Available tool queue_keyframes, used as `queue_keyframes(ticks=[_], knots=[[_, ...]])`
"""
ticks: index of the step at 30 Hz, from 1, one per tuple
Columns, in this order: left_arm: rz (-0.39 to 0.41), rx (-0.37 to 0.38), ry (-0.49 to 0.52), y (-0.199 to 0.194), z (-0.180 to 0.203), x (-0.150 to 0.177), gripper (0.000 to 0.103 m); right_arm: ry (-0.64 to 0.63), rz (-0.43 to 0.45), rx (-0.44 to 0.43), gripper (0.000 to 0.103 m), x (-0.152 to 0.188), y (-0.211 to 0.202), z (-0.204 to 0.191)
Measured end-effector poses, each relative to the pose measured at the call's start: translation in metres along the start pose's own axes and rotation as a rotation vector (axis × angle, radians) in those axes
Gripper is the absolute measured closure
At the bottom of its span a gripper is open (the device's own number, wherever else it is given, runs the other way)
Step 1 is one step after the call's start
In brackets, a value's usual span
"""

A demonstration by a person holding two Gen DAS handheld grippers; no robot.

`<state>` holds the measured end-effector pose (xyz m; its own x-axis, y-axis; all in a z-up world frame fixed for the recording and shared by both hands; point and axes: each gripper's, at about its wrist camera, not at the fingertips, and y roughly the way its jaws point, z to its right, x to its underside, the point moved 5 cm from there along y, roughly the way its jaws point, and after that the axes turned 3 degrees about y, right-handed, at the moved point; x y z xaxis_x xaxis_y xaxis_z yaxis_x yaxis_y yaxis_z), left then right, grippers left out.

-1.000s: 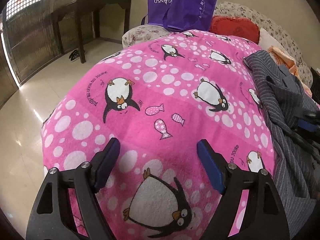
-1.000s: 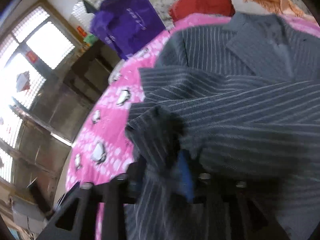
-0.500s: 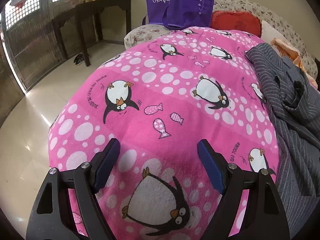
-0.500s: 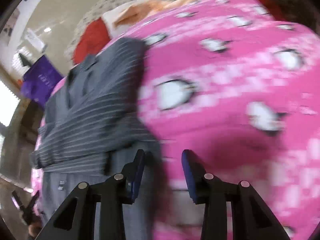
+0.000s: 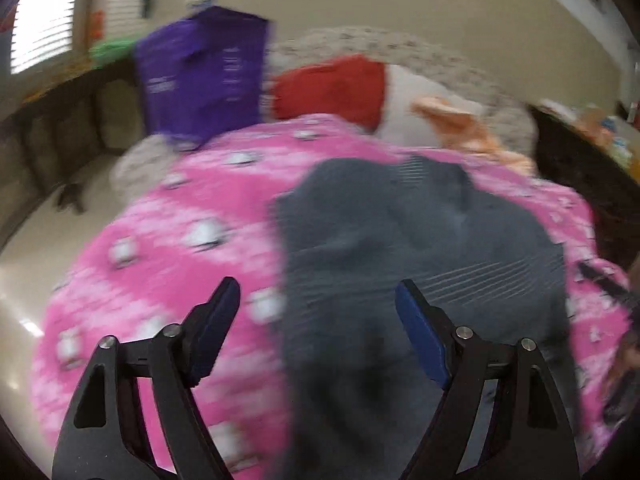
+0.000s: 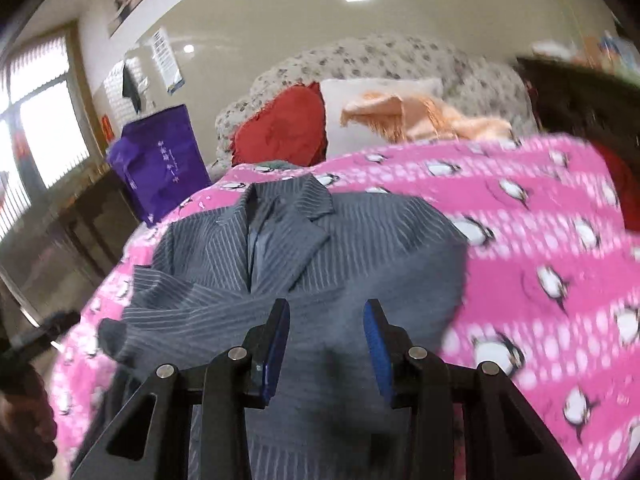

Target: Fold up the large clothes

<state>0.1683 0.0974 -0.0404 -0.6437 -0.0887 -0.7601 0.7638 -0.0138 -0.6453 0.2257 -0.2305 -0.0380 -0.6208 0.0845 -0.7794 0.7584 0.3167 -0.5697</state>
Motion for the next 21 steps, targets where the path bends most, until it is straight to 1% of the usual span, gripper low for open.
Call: queue_keyframes(ticks=[1,2,3,4,5,6,7,8,9,11,13,17,18,19,20,21], knots=[[-0.014,-0.007,0.002,0.011,0.007,-0.001,0.045,-0.005,-0.027,0.003,0.067,0.004,0.010,-0.001],[-0.048,-0.028,0.004,0.031,0.013,0.004,0.056,-0.007,-0.063,0.005,0.067,0.009,0.020,-0.002],[-0.087,-0.045,-0.001,0.047,0.013,0.012,0.060,-0.010,-0.107,0.030,0.067,0.019,0.032,0.003],[-0.118,-0.056,-0.006,0.059,0.011,0.017,0.061,-0.021,-0.144,0.085,0.067,0.031,0.040,0.011],[-0.177,-0.080,-0.010,0.081,0.005,0.033,0.061,-0.033,-0.178,0.156,0.067,0.042,0.050,0.022],[-0.204,-0.095,-0.009,0.091,0.001,0.044,0.061,-0.030,-0.211,0.182,0.067,0.055,0.059,0.035],[-0.192,-0.089,-0.002,0.095,-0.001,0.052,0.060,-0.016,-0.168,0.134,0.067,0.058,0.057,0.040],[-0.148,-0.088,0.017,0.092,0.000,0.054,0.060,-0.006,-0.146,0.099,0.067,0.060,0.053,0.045],[-0.146,-0.098,0.025,0.091,0.001,0.053,0.060,-0.004,-0.149,0.085,0.067,0.060,0.051,0.046],[-0.144,-0.106,0.031,0.091,0.003,0.053,0.058,-0.024,-0.163,0.085,0.067,0.057,0.048,0.045],[-0.142,-0.109,0.034,0.090,0.005,0.053,0.057,-0.014,-0.157,0.098,0.067,0.043,0.046,0.040],[-0.139,-0.095,0.022,0.090,0.003,0.054,0.057,0.001,-0.020,0.113,0.066,0.002,0.038,0.027],[-0.139,-0.094,0.021,0.090,0.002,0.055,0.057,0.013,-0.014,0.138,0.066,-0.003,0.046,0.030],[-0.139,-0.095,0.021,0.089,0.002,0.054,0.057,0.019,-0.050,0.185,0.065,-0.002,0.061,0.038],[-0.139,-0.094,0.022,0.091,0.003,0.055,0.055,0.021,-0.121,0.232,0.065,0.006,0.082,0.049],[-0.141,-0.090,0.024,0.093,0.003,0.055,0.054,0.022,-0.162,0.240,0.065,0.014,0.094,0.057]])
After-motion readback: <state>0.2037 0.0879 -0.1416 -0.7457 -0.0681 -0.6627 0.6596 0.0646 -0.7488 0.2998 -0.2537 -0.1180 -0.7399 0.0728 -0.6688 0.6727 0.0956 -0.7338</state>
